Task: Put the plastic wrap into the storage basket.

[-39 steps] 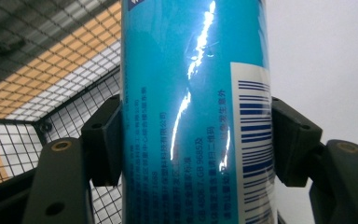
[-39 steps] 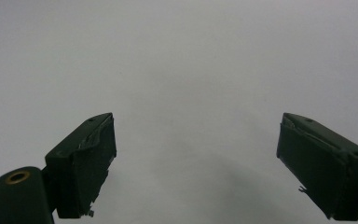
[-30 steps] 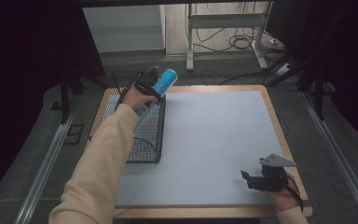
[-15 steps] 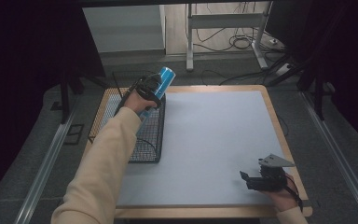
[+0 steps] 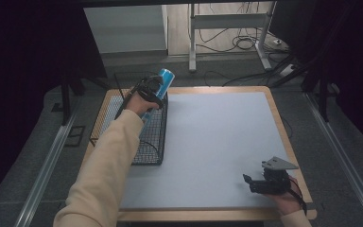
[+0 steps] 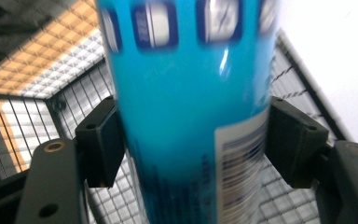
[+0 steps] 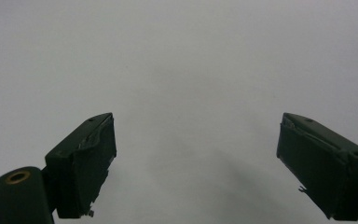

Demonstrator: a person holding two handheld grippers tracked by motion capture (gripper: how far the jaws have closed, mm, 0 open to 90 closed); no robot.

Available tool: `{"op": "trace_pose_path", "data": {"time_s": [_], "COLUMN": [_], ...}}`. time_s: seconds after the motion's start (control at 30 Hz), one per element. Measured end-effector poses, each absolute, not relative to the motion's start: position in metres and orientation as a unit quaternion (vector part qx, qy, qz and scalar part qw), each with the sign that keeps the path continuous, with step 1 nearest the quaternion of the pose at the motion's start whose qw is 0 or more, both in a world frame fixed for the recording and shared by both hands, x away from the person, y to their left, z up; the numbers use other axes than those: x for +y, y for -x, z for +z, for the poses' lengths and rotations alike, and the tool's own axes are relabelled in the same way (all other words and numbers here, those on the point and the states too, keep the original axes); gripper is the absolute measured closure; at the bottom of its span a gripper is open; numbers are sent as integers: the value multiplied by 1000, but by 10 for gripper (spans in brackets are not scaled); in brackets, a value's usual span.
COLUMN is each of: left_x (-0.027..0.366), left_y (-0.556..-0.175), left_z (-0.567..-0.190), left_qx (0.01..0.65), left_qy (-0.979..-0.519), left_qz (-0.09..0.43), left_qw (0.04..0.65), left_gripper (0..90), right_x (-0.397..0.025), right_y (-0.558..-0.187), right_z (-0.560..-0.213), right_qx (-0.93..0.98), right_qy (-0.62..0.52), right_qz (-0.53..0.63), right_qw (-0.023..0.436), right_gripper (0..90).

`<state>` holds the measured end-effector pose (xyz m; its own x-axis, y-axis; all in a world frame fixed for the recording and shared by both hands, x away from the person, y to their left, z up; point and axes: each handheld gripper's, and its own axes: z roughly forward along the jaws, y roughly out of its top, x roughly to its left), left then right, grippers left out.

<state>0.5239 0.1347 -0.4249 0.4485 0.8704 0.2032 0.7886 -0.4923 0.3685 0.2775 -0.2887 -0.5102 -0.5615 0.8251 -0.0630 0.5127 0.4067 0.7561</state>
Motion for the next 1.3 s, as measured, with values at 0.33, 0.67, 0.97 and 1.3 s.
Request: {"op": "trace_pose_path", "data": {"time_s": [0.33, 0.67, 0.97, 1.3], "left_x": [140, 145, 128, 104], "left_y": [-508, -473, -433, -376], "left_z": [-412, -390, -377, -379], "left_qx": [503, 491, 450, 396], "left_qy": [-833, -828, -839, -852], "left_qz": [170, 151, 158, 137], "left_qw": [157, 224, 260, 313], "left_gripper": [171, 150, 150, 155], "right_x": [-288, -287, -287, -285], "right_y": [-277, -277, -276, -274], "right_z": [-510, -509, -508, -507], "right_qx": [810, 809, 807, 808], "right_qy": [-411, -412, -411, -409], "right_qz": [355, 357, 361, 361], "right_qw": [218, 218, 222, 224], "right_gripper": [121, 121, 121, 121]}}
